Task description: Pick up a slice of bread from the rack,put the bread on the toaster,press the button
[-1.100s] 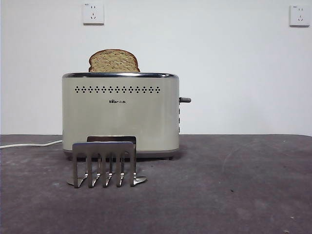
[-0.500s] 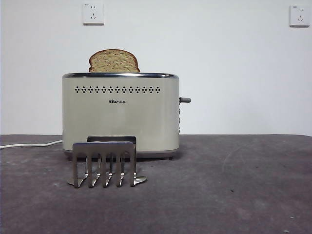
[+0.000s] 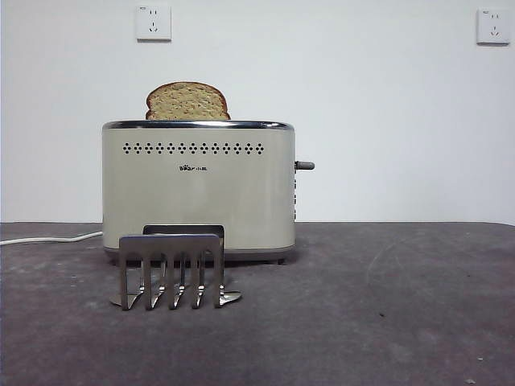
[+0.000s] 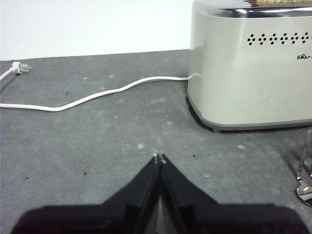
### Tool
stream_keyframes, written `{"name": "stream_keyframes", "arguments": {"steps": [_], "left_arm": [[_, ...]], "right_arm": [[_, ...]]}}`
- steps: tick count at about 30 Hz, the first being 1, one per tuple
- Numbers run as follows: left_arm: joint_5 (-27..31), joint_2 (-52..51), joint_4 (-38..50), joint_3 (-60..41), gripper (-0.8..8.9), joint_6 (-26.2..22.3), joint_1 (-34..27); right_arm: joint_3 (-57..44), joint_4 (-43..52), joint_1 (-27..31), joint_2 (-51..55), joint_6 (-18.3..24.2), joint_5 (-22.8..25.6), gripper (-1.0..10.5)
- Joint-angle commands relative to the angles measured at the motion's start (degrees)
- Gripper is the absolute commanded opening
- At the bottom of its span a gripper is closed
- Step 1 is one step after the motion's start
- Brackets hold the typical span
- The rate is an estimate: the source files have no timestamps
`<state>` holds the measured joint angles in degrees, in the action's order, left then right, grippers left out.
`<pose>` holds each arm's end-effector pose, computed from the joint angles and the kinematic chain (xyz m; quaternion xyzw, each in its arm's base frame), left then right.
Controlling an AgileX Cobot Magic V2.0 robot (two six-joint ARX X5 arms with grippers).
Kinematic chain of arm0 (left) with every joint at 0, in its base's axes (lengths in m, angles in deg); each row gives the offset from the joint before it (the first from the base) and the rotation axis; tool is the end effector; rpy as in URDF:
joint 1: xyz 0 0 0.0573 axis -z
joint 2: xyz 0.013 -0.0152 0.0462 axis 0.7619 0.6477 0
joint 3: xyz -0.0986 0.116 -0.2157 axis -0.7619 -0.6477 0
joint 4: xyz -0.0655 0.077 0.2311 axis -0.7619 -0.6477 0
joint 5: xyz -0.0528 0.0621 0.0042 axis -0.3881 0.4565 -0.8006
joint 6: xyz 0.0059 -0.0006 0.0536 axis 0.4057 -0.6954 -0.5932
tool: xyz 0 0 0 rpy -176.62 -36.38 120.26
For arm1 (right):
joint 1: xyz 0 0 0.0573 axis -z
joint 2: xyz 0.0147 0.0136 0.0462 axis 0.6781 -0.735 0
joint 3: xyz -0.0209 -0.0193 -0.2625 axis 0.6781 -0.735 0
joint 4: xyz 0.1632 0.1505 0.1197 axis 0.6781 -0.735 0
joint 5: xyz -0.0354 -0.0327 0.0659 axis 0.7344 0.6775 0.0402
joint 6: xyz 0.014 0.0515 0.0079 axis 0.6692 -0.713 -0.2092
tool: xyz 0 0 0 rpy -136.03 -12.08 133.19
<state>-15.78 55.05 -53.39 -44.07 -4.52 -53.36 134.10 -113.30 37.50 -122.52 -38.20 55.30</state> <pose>0.0955 0.0024 0.1523 0.0081 0.0803 -0.0355 0.9961 0.0993 0.0202 0.4150 -0.0338 0.0696 0.2430 0.9669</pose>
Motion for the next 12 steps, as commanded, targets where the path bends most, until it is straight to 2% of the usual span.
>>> {"name": "stream_keyframes", "arguments": {"steps": [1,6,12], "left_arm": [[0.0,-0.2,0.1,-0.8,-0.03,0.4,-0.2],[0.0,-0.2,0.1,-0.8,-0.03,0.4,-0.2],[0.0,-0.2,0.1,-0.8,-0.03,0.4,-0.2]], "right_arm": [[-9.7,8.1,0.3,5.2,-1.1,0.7,0.0],[-26.6,22.9,0.4,15.0,-0.9,1.1,0.0],[-42.6,30.4,0.4,24.0,-2.0,8.0,0.0]]}}
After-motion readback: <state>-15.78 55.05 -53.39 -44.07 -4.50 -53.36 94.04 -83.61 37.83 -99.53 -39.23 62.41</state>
